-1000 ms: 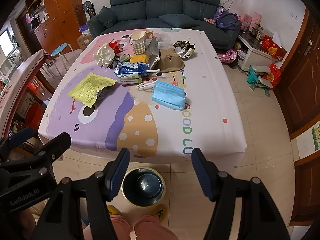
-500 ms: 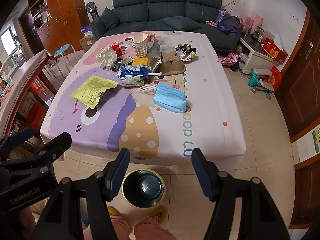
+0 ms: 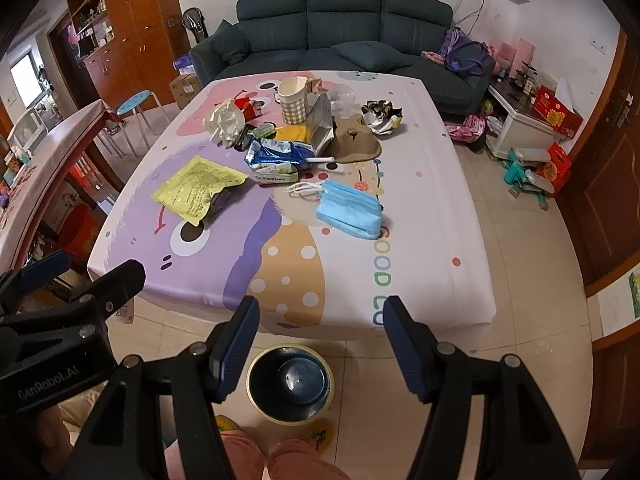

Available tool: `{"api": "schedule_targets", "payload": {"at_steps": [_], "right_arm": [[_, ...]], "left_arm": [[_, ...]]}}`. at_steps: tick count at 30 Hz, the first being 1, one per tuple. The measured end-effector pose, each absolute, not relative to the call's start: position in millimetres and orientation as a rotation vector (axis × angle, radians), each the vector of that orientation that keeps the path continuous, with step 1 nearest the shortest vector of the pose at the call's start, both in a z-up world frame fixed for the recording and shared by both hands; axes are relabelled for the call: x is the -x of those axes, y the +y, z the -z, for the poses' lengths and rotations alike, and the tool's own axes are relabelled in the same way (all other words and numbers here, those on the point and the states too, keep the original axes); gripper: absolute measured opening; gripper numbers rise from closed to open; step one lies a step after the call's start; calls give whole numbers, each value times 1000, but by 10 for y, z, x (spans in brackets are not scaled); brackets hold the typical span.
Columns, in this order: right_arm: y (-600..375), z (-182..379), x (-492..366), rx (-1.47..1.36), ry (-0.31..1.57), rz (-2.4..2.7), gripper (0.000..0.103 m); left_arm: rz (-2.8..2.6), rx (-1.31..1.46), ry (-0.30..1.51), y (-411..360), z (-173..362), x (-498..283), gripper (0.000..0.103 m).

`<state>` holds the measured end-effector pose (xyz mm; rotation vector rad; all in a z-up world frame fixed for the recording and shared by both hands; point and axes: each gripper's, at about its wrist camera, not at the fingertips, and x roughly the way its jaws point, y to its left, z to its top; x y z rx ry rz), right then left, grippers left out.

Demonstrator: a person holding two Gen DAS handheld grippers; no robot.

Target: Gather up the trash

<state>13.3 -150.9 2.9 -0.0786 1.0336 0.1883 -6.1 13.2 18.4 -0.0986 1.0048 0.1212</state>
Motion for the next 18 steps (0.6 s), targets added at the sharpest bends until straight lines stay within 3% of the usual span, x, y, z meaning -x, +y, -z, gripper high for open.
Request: {"api": "schedule_targets", "payload": {"at_steps": [18], "right_arm": [[-1389, -155, -238, 40, 1005, -213, 65]], "left_arm": [[-138, 45, 1033, 297, -220, -128, 100]]}}
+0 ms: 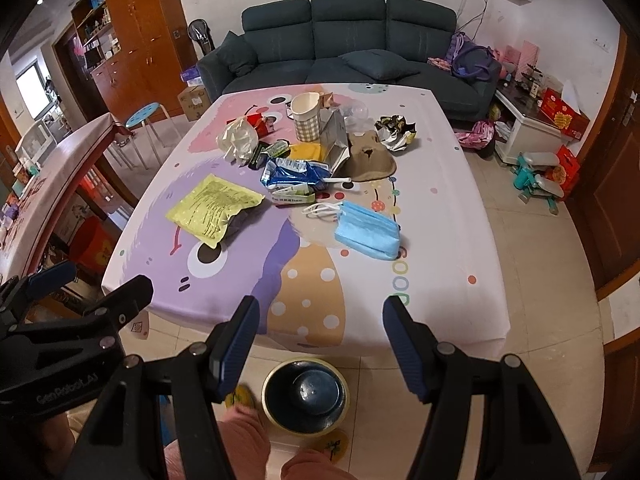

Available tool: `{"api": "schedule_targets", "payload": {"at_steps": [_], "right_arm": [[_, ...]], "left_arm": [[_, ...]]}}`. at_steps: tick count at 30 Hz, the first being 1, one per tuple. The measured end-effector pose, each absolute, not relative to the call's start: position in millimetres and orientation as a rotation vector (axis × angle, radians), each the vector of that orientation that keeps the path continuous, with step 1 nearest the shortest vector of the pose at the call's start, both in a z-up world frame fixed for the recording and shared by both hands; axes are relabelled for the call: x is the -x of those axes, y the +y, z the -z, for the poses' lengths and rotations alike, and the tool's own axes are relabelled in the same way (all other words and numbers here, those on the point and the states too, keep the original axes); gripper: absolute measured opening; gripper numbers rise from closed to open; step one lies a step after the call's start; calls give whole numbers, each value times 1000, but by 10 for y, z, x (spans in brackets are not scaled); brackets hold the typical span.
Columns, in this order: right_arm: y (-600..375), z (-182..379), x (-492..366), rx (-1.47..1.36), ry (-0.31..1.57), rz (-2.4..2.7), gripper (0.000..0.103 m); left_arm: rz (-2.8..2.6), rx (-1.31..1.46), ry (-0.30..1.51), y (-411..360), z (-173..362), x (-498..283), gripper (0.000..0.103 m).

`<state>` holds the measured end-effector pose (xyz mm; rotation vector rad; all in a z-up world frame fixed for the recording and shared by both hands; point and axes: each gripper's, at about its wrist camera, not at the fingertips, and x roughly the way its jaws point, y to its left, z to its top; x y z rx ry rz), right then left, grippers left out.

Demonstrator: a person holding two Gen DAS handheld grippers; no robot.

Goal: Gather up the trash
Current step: 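Reach the right gripper to the yellow-green printed bag and close on it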

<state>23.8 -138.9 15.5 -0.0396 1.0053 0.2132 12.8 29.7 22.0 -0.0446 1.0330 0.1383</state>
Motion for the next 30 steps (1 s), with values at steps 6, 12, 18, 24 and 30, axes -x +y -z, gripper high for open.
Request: {"api": "schedule_targets", "payload": {"at_steps": [6, 12, 18, 24, 30], "right_arm": [[-1285, -211, -373, 5, 996, -171, 65], [-1014, -167, -651, -61, 1035, -173, 65], [-766, 126, -1051, -216, 1140, -165, 65], [-477, 563, -1469, -331, 1208, -165, 65], [-330, 892, -1871, -348, 1220, -175, 65]], "left_arm": [[-100, 17, 1025, 520, -242, -407, 100], [-88, 4, 1042, 1026, -239, -788, 100], [-46, -28, 1083, 1514, -100, -1186, 100], [3, -108, 1148, 1740, 254, -1576, 100], [48, -157, 1198, 1767, 608, -1929, 97]]}}
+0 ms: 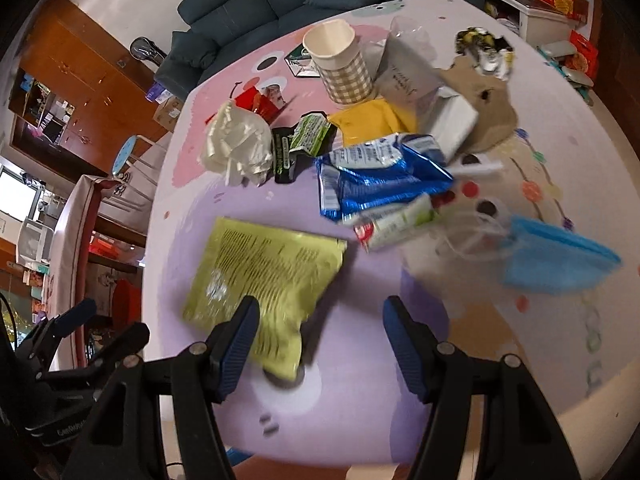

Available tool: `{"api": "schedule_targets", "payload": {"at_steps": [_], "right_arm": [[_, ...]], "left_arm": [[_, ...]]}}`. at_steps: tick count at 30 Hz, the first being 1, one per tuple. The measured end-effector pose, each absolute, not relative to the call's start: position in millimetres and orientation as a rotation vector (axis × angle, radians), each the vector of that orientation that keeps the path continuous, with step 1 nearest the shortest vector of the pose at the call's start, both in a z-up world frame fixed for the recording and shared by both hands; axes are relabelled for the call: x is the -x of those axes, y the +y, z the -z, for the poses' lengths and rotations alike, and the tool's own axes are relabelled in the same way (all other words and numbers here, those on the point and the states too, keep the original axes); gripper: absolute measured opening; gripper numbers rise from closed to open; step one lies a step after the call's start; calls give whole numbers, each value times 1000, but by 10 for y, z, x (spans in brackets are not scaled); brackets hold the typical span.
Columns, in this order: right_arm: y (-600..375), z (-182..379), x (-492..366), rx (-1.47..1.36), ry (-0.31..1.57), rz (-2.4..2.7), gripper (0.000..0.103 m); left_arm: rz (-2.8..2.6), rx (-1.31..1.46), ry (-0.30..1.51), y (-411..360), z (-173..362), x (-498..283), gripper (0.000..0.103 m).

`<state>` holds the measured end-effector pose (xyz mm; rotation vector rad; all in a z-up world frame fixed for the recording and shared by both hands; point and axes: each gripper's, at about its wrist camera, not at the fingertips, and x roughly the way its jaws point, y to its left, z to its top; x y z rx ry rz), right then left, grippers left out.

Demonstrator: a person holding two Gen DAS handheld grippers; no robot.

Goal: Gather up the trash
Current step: 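Reach the right gripper to the yellow-green printed bag and close on it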

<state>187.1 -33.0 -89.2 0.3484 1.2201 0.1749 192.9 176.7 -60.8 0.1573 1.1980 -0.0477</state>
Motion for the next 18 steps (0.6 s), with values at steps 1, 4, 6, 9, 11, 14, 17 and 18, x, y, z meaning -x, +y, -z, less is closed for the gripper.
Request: {"api": "schedule_targets", "payload": {"at_steps": [1, 4, 6, 9, 11, 14, 17, 18], "right_arm": [[-314, 948, -1928, -345, 1225, -174, 65], [-297, 1074, -2050, -360, 1244, -185, 65], [-283, 1140, -2101, -363, 1249, -188, 65], [-237, 1209, -2167, -342, 1254, -196, 65], [-196, 1238, -2195, -318, 1250, -205, 65], [-139, 1287, -2227, -286, 1250, -221, 65], [-107, 1287, -2238, -270, 1232, -239, 65], [-109, 1283, -2247, -271, 1229, -246, 65]], "left_arm": [[56, -161, 1204, 1759, 663, -1987, 96], [66, -173, 1214, 1735, 812, -2121, 94], [69, -175, 1224, 1728, 898, -2183, 88], [80, -154, 1265, 1746, 1070, -2289, 76], [88, -127, 1292, 1767, 1173, -2343, 66], [83, -100, 1320, 1805, 1279, -2405, 61], [71, -89, 1320, 1845, 1338, -2440, 59], [68, -89, 1318, 1852, 1349, -2450, 58]]}}
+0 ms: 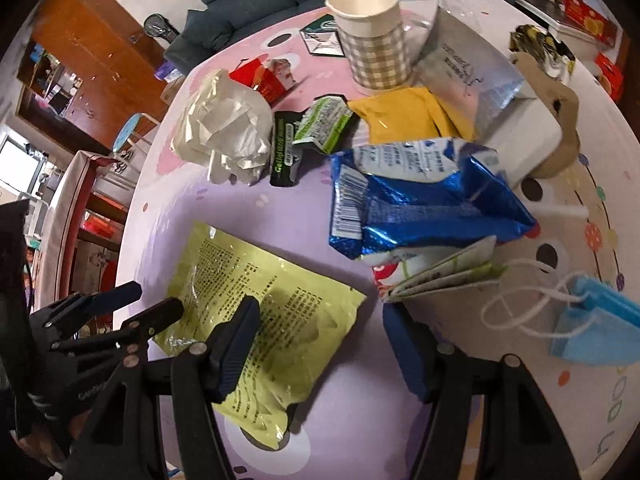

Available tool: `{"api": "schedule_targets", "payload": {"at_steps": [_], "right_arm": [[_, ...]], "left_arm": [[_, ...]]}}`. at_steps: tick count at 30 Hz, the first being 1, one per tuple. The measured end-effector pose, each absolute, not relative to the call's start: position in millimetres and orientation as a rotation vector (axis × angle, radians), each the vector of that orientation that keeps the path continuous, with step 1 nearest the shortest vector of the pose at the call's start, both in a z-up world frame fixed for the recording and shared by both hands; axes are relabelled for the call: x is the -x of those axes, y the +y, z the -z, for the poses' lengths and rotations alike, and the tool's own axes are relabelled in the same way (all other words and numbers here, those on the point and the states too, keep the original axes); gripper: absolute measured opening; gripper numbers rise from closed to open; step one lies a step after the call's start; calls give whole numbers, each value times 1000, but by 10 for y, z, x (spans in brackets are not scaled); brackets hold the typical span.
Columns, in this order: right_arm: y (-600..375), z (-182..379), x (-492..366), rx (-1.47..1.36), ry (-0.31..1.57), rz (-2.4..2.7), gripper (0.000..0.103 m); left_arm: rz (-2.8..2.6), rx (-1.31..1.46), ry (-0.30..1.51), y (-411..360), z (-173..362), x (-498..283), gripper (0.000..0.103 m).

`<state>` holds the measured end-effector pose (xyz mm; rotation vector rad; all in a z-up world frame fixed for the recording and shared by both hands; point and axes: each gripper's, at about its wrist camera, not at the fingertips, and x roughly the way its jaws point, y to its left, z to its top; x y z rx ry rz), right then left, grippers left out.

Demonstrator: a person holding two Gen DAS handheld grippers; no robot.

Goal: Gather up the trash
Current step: 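Reach the right gripper to the yellow-green printed bag and close on it, then lift the yellow-green bag with the right gripper away from the table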

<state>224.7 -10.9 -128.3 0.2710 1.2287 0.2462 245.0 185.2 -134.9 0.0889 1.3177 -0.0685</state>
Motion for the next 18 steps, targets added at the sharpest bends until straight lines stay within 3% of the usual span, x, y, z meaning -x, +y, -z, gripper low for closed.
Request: {"api": "schedule_targets", "payload": {"at_steps": [2, 4, 6, 10, 18], "right_arm": [[-110, 1281, -2248, -277, 1219, -267, 64], [-86, 1290, -2246, -294, 1219, -315, 53], [-50, 1298, -2243, -291, 1223, -346, 52], [1, 1296, -2243, -285, 1225, -397, 28], [318, 1200, -2200, -158, 1227, -473, 7]], "left_arm": [[66, -89, 1319, 1863, 1371, -2473, 55], [67, -84, 1326, 1872, 1406, -2505, 53], [62, -88, 1328, 1894, 1388, -2547, 51], [68, -86, 1334, 1912, 1392, -2567, 51], [100, -113, 1348, 1829, 1386, -2510, 51]]}}
